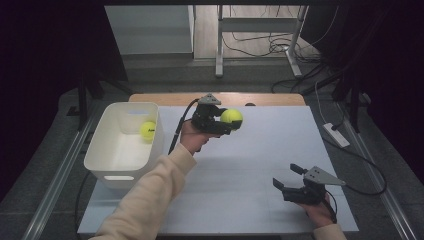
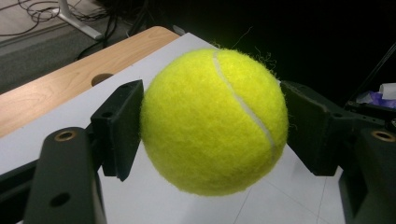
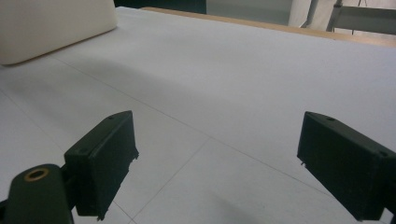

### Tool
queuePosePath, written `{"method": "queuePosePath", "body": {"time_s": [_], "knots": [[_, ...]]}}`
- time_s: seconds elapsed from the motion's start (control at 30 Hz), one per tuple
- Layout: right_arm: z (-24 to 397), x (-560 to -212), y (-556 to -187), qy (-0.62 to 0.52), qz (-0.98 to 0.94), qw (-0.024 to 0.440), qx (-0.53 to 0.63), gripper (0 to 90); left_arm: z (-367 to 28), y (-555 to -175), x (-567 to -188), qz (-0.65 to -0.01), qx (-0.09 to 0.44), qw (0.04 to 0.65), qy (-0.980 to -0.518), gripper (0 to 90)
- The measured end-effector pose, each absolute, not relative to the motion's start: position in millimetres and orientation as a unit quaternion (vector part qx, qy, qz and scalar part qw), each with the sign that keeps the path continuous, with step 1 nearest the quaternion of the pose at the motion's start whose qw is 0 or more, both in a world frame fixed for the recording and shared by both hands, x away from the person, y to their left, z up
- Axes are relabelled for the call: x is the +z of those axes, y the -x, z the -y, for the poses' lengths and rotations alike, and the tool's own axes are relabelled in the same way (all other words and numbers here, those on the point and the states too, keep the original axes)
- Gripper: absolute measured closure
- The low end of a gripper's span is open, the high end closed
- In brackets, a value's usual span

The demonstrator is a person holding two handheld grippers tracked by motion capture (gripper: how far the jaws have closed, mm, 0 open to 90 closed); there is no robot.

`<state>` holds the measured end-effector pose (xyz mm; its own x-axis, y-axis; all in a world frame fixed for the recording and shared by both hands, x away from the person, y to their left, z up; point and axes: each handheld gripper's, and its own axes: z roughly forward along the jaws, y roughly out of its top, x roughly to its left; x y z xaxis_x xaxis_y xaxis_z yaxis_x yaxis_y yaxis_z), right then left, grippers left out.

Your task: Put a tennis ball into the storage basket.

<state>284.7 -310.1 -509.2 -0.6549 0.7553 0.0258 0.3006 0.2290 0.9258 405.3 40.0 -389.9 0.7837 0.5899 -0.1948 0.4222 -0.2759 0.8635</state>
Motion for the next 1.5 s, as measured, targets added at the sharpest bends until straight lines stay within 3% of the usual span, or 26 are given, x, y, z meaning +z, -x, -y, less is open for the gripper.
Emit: {"method": "queuePosePath", "body": {"time_s": [1.5], "knots": [[309.0, -507.9, -283.9, -0.35, -0.753, 0.221, 0.512, 12.0, -79.7, -390.0, -360.6, -0.33, 0.112, 0.525, -0.776, 27.1]]}}
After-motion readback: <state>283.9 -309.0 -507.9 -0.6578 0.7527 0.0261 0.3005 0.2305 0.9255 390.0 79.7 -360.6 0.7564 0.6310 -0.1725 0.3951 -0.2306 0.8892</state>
